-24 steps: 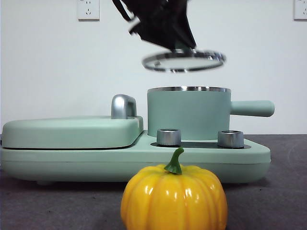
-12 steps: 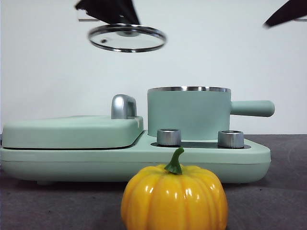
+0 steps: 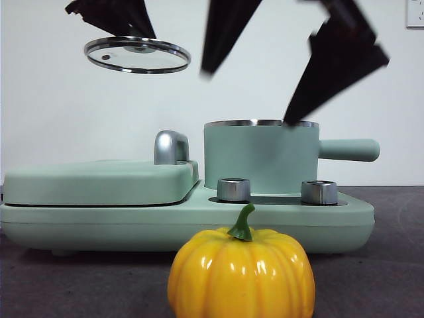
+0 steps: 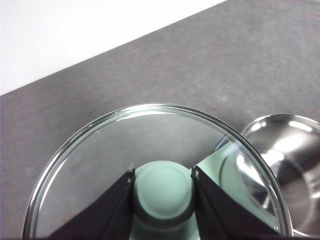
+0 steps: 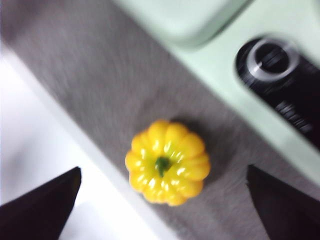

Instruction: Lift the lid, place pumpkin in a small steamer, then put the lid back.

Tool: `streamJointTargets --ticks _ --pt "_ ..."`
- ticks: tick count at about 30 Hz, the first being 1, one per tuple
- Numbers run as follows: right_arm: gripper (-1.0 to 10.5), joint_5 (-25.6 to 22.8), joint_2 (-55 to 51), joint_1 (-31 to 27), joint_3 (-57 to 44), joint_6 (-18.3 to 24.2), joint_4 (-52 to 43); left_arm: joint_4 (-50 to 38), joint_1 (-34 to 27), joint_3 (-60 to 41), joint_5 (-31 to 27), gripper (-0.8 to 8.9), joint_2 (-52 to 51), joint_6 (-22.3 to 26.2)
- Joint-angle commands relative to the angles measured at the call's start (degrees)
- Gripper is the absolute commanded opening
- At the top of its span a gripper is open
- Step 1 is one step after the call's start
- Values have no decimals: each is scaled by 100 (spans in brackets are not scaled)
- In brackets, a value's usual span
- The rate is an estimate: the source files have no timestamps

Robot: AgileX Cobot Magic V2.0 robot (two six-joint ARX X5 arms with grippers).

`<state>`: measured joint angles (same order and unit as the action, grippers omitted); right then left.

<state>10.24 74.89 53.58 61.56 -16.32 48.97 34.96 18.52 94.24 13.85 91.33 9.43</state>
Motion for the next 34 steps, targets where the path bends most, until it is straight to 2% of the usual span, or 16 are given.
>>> streamJointTargets --ticks 1,8,30,32,34 --pt "604 -96 396 232 155 24 136 -122 -59 208 48 86 -26 -7" --pt "604 -149 1137 498 166 26 157 -22 -188 205 50 85 -26 -9" --pt "600 -125 2358 555 166 28 -151 -13 -208 205 50 83 -26 -11" --pt "568 -131 2402 555 166 28 -157 -13 -208 205 50 81 -26 -11" --pt "482 -131 2402 562 166 31 -186 -13 -208 205 50 81 -26 -11"
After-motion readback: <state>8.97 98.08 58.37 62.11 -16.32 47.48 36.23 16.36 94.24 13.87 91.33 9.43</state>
